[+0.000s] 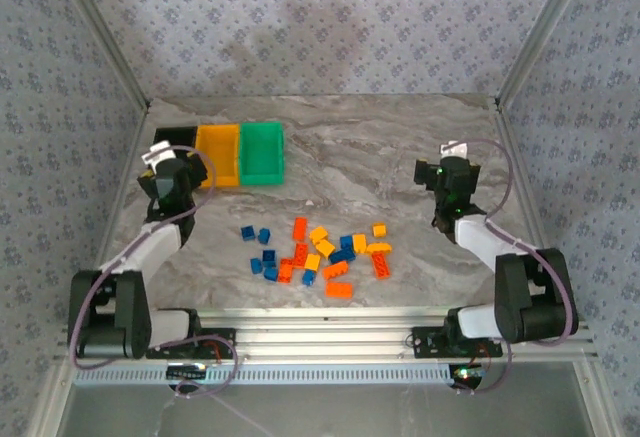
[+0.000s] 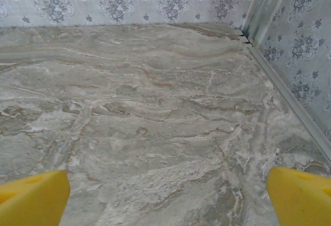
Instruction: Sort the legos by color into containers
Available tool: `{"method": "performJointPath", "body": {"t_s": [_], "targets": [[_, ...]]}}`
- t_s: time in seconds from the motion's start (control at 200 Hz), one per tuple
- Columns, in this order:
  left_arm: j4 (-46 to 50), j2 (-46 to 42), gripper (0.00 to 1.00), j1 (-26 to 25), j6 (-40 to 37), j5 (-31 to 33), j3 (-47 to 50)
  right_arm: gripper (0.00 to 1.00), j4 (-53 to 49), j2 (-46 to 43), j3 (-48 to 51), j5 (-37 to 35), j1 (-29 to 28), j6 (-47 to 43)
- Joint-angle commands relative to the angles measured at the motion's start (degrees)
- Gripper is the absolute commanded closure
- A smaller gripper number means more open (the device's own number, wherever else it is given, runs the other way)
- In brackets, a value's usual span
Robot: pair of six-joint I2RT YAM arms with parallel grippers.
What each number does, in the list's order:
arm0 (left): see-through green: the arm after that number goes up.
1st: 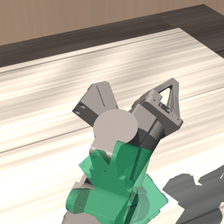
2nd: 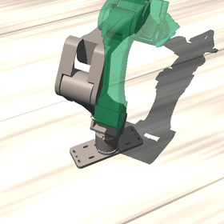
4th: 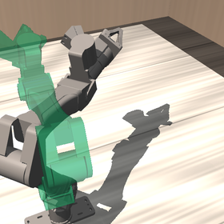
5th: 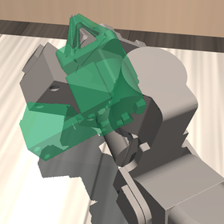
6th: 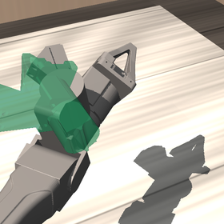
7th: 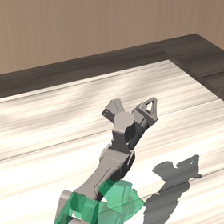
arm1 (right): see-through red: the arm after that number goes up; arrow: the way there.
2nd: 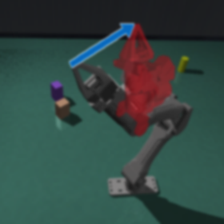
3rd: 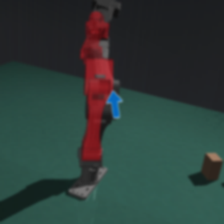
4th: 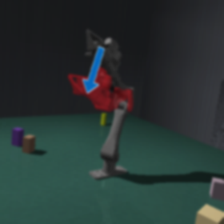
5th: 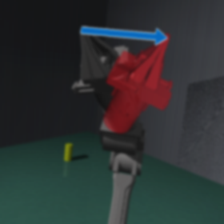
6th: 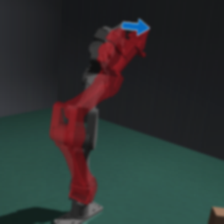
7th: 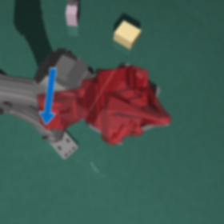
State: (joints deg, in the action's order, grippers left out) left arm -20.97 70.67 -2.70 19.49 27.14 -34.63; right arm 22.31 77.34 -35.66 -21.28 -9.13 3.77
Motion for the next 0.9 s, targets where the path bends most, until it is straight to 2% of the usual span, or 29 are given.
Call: {"method": "performJointPath", "body": {"t_s": [0.0,0.025,0.05,0.105,0.155,0.3,0.39,0.46,0.525,0.645,0.735,0.804,0.894], "targets": [[18.12,-2.25,0.0,0.88,30.45,9.3,-2.09,0.0,-6.06,0.48,-2.89,-9.32,-2.15,9.23],[25.95,-2.66,0.0,1.81,39.48,9.87,-3.97,0.0,-9.01,0.87,-3.93,-9.61,-1.93,14.64],[30.64,-2.82,0.0,2.96,44.86,8.52,-5.17,0.0,-16.42,1.12,-6.11,-9.81,-1.52,21.85],[29.28,-2.74,0.0,5.34,44.21,1.95,-5.37,0.0,-29.89,2.39,-11.85,-7.35,-0.11,33.91],[27.36,-2.58,0.0,5.46,39.95,-1.66,-5.97,0.0,-28.2,3.97,-13.27,0.82,2.03,29.74],[26.34,-3.43,0.0,3.85,30.36,-8.09,-8.73,0.0,-22.57,5.49,-12.08,10.22,0.31,27.19],[34.21,-1.95,0.0,4.15,25.91,-14.42,-14.2,0.0,-23.87,8.12,-15.35,13.14,-3.77,25.05],[42.21,1.69,0.0,4.1,25.99,-15.57,-19.32,0.0,-24.97,11.43,-19.12,15.74,-7.31,25.01],[44.12,4.76,0.0,4.58,26.88,-19.14,-20.71,0.0,-24.5,14.68,-22.01,18.19,-10.63,25.86],[38.12,7.23,0.0,5.88,28.64,-30.29,-17.74,0.0,-22.94,21.31,-28.07,21.29,-16.72,26.7],[32.43,7.31,0.0,5.95,30.52,-36.02,-15.17,0.0,-23.15,27.34,-35.16,22.22,-20.84,27.43],[30.05,5.98,0.0,5.81,31.12,-37.42,-13.8,0.0,-22.29,31.8,-39.65,23.16,-23.34,27.94],[28.1,1.34,0.0,5.84,31.04,-35.38,-11.49,0.0,-21.06,36.8,-45.38,23.91,-25.88,28.2]]}}
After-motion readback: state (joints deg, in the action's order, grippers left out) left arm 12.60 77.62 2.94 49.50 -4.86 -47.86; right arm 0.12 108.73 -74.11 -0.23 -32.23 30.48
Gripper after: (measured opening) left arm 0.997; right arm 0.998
